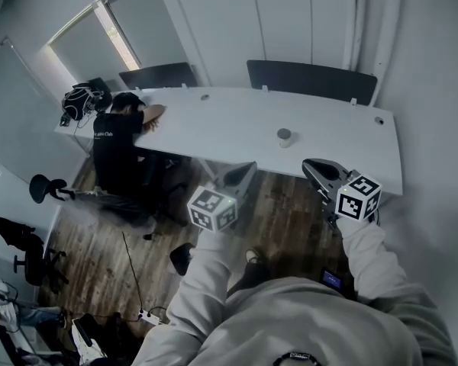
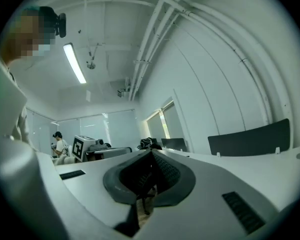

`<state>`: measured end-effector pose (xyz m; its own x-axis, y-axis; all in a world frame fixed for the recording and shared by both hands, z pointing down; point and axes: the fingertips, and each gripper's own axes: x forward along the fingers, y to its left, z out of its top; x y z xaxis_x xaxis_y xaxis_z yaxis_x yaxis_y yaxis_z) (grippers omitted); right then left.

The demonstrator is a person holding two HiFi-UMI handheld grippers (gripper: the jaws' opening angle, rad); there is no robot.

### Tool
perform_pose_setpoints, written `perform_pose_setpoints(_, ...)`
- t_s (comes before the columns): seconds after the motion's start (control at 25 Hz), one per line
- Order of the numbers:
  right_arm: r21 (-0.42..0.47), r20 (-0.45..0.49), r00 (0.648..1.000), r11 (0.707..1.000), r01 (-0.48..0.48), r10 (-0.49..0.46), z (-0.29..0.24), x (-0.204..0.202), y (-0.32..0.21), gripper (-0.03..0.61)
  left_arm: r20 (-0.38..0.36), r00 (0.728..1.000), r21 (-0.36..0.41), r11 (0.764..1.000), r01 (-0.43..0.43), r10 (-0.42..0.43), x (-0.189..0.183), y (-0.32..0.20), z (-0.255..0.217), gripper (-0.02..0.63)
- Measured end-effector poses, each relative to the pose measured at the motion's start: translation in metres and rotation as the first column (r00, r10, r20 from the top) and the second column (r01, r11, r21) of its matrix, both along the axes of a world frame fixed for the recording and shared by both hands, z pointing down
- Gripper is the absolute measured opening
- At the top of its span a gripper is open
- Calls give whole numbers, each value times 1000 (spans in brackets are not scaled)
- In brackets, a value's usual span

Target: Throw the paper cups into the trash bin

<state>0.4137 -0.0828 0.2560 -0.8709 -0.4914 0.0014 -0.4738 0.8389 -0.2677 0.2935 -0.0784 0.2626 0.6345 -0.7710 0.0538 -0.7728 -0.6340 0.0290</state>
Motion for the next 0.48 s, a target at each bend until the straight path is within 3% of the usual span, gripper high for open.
perform_pose_setpoints(0.12, -14, 9, 1000, 1000, -23, 23, 1, 6, -19, 19, 20, 1000, 37, 999, -13, 12, 1, -18, -10, -11)
perform_pose_setpoints(0.28, -1, -29, 999, 1000, -18, 18, 13, 5, -27, 19, 7, 995, 17, 995, -102, 102, 9, -27, 1, -11)
perform_pose_setpoints(0.48, -34, 20, 999, 998, -46, 46, 27, 6, -69, 18, -19, 999, 31, 999, -33, 33, -15, -76, 21, -11)
